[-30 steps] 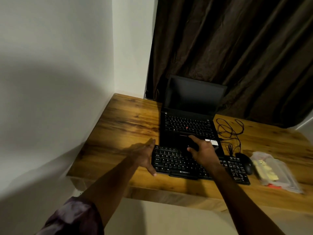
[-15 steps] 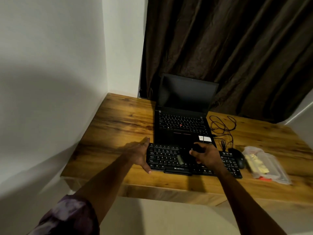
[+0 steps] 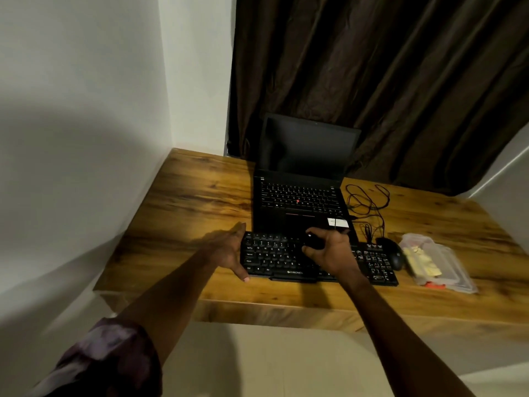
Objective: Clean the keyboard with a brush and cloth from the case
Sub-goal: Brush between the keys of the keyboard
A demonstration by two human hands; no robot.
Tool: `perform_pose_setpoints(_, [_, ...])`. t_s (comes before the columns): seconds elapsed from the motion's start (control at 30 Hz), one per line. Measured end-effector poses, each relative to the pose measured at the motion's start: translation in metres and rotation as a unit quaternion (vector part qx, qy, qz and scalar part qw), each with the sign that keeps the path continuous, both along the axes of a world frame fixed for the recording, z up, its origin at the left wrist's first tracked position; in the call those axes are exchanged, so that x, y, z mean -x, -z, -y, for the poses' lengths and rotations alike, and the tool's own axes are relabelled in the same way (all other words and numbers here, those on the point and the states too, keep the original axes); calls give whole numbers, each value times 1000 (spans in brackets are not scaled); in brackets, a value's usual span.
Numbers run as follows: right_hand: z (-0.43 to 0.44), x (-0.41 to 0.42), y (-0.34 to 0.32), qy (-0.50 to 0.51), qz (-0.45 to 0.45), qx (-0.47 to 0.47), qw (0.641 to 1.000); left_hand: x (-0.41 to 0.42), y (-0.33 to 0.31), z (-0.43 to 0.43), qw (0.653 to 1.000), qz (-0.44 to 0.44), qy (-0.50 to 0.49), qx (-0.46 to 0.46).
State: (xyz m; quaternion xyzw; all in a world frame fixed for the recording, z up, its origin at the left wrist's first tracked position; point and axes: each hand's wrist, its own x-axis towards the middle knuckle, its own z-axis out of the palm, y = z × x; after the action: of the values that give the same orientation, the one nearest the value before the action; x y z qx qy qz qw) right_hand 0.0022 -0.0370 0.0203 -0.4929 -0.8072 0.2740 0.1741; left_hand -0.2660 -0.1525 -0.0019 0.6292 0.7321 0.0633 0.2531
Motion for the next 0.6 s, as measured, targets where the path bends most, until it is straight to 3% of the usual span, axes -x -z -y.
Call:
perform_pose_setpoints(0.2, [-3,-31,-3,44,-49,61,996,0,2,-1,1000,-15,3,7])
perform_pose_setpoints(0.37, [-12,-74,-5,121,-56,56,990,-2,5,-3,1000,-18,8,16])
perform_pose_setpoints(0.6, [-18,-109,-9,143,-42,19,989,-4,7,-8,999,18,2,33])
